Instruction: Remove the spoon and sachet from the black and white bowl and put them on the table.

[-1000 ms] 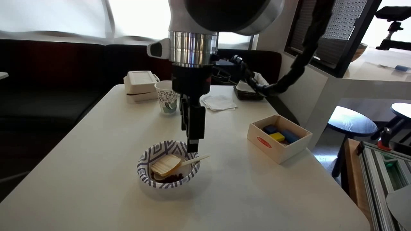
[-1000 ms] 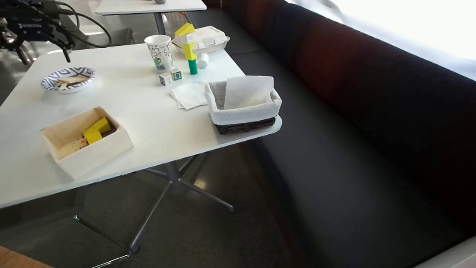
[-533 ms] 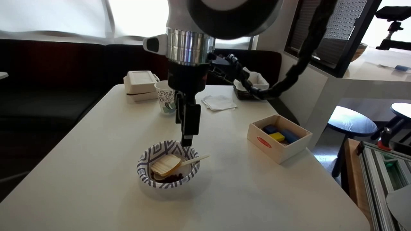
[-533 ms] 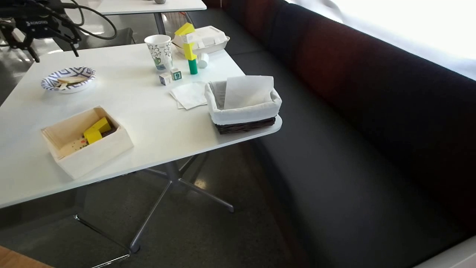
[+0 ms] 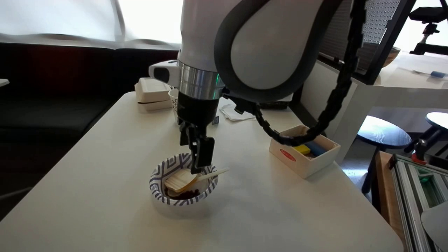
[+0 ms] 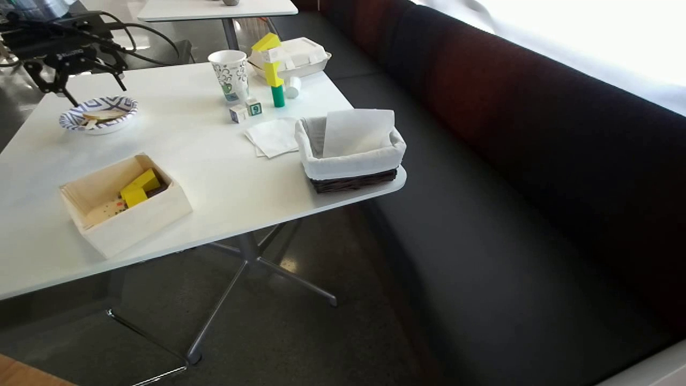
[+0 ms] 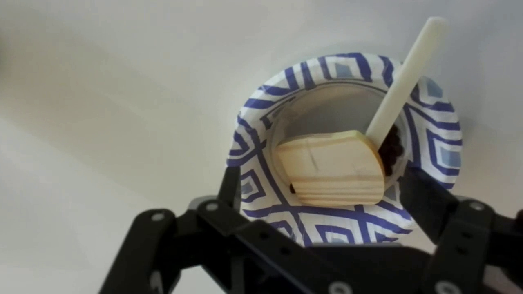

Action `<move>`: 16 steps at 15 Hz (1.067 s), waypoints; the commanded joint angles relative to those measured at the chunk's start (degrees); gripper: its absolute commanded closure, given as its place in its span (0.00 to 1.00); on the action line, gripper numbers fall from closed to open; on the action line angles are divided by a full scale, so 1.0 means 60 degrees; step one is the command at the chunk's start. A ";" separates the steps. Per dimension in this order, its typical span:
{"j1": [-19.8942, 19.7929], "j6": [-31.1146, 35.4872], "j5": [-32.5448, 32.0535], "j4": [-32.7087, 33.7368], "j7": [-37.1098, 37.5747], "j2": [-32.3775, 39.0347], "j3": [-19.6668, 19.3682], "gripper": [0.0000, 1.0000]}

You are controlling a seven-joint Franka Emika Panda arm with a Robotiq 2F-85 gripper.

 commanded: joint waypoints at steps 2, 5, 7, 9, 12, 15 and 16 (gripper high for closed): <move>-0.0350 0.0135 -0.0378 -0.0113 -0.0356 0.0317 0.0389 0.00; -0.0189 0.0151 -0.0919 -0.0218 -0.0343 0.0299 0.0183 0.00; -0.0313 -0.0031 -0.0649 -0.0069 -0.0183 0.0286 0.0358 0.00; -0.0318 -0.0031 -0.0648 -0.0042 -0.0183 0.0284 0.0360 0.00; -0.0349 -0.0094 -0.0577 -0.0008 -0.0270 0.0348 0.0463 0.00; -0.0081 -0.0259 -0.0979 0.0061 -0.0113 0.0492 0.0244 0.00; -0.0061 -0.0272 -0.1045 0.0073 -0.0128 0.0548 0.0245 0.00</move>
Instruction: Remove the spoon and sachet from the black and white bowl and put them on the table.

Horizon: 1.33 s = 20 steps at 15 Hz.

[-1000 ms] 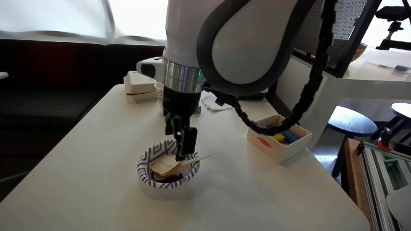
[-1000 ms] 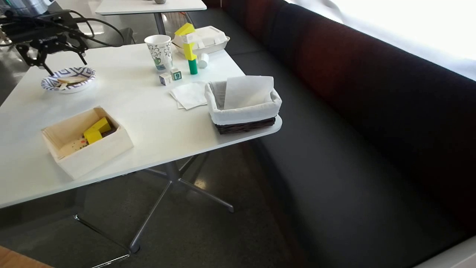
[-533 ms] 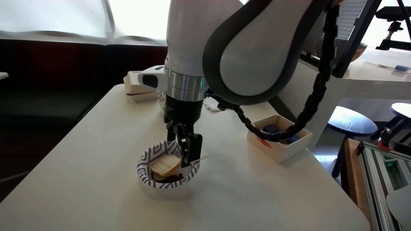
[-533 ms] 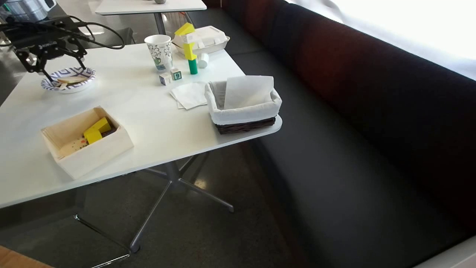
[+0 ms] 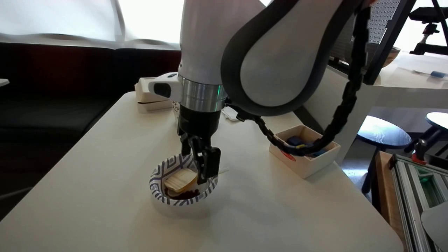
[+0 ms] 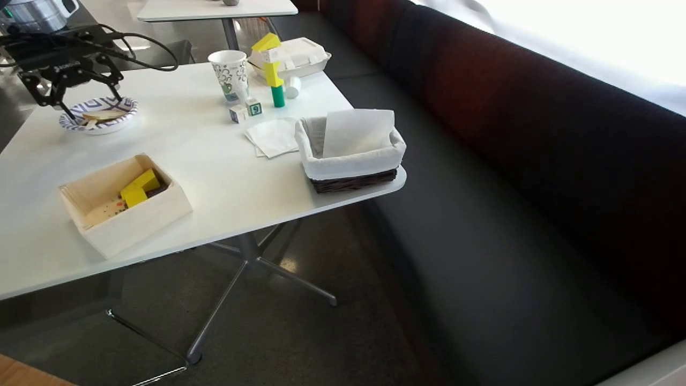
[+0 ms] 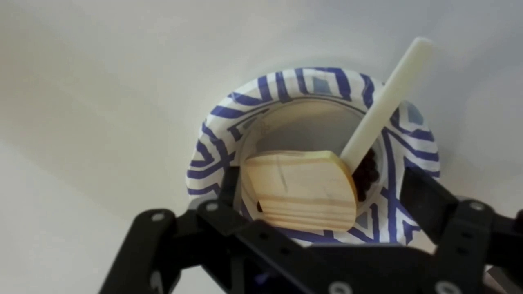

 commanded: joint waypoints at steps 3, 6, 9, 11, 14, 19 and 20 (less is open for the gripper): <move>0.0328 -0.0105 -0.0987 0.0178 0.0257 0.0374 -0.0254 0.00; 0.0431 -0.0065 -0.1458 0.0264 0.0247 0.0509 -0.0364 0.00; 0.0473 -0.0007 -0.1783 0.0340 0.0169 0.0634 -0.0381 0.00; 0.0454 -0.0003 -0.1855 0.0392 0.0112 0.0707 -0.0307 0.00; 0.0456 -0.0011 -0.1850 0.0467 0.0086 0.0759 -0.0202 0.00; 0.0496 -0.0171 -0.1845 0.0570 0.0066 0.0727 -0.0156 0.00; 0.0492 -0.0193 -0.1834 0.0592 0.0066 0.0737 -0.0162 0.00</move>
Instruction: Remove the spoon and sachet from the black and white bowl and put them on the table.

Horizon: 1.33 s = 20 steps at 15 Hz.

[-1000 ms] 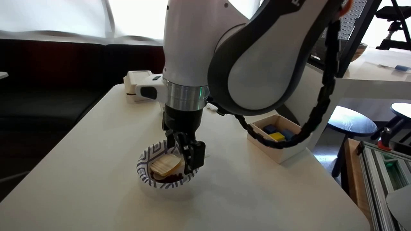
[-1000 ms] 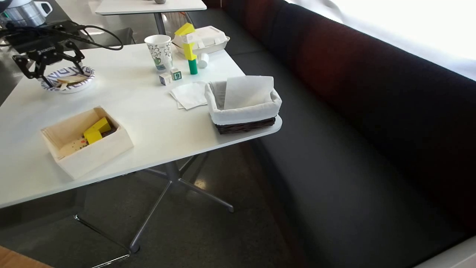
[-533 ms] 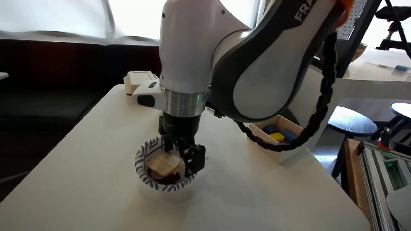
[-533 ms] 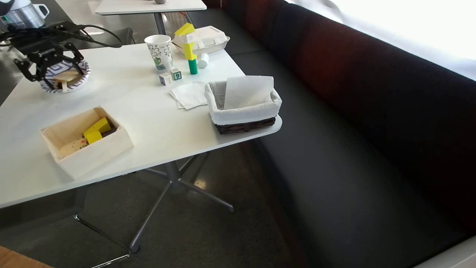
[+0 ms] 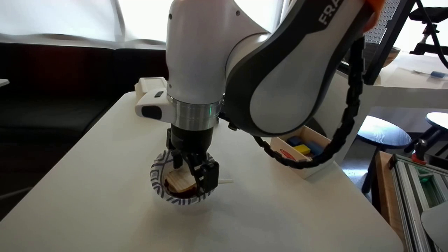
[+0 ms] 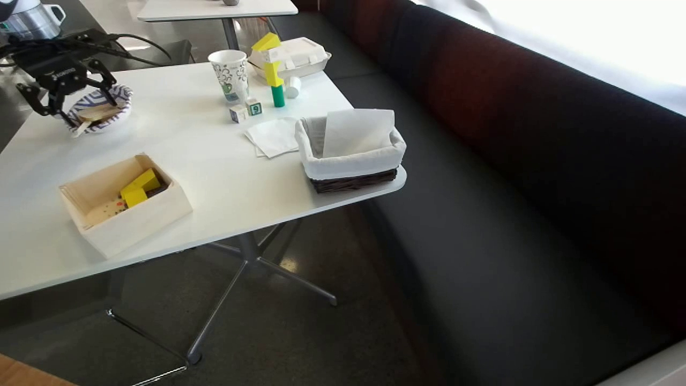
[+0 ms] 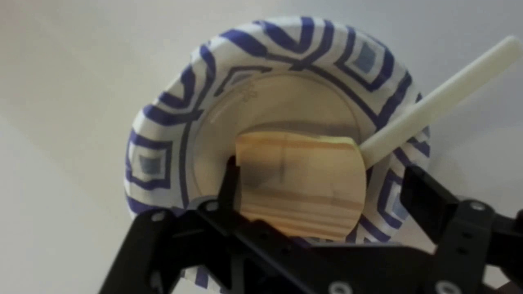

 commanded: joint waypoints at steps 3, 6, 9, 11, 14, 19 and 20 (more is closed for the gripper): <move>0.0027 -0.0223 -0.0201 0.0241 0.0051 0.0174 -0.0045 0.00; -0.0050 -0.0184 -0.0097 0.0250 0.0025 0.0154 0.0021 0.00; -0.0121 0.0048 -0.0032 0.0292 -0.0008 0.0125 0.0099 0.00; -0.0061 -0.0022 -0.0118 0.0381 0.0067 0.0134 0.0008 0.00; -0.0013 0.0001 -0.0201 0.0472 0.0136 0.0160 -0.0108 0.00; -0.0037 0.0007 -0.0165 0.0578 0.0187 0.0227 -0.0220 0.00; -0.0055 0.0011 -0.0145 0.0593 0.0172 0.0257 -0.0219 0.00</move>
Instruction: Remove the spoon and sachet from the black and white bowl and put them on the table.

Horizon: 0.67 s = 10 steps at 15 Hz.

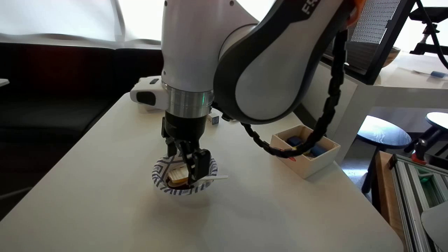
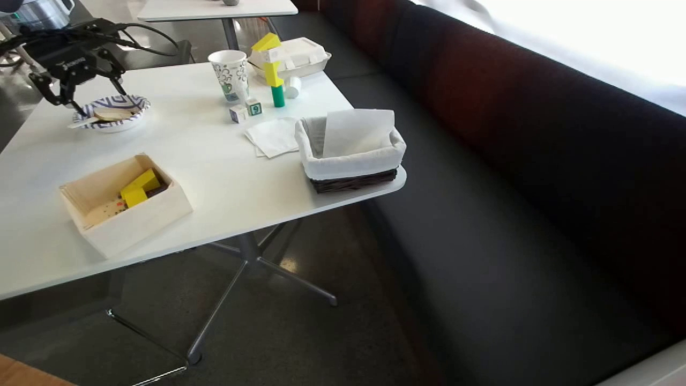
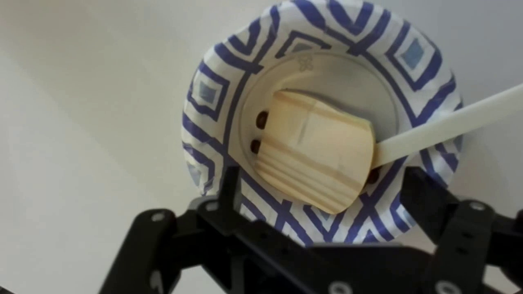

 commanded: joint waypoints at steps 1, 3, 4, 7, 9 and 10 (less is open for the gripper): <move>-0.0010 0.0009 -0.0143 0.0201 0.0163 0.0288 -0.0042 0.00; -0.0065 0.0003 -0.0070 0.0218 0.0131 0.0374 0.0013 0.00; -0.0091 -0.0007 -0.0035 0.0225 0.0122 0.0417 0.0041 0.00; -0.0113 -0.0013 -0.0037 0.0273 0.0120 0.0565 0.0042 0.00; -0.0129 -0.0020 -0.0042 0.0313 0.0115 0.0656 0.0033 0.00; -0.0136 -0.0025 -0.0049 0.0334 0.0119 0.0693 0.0024 0.00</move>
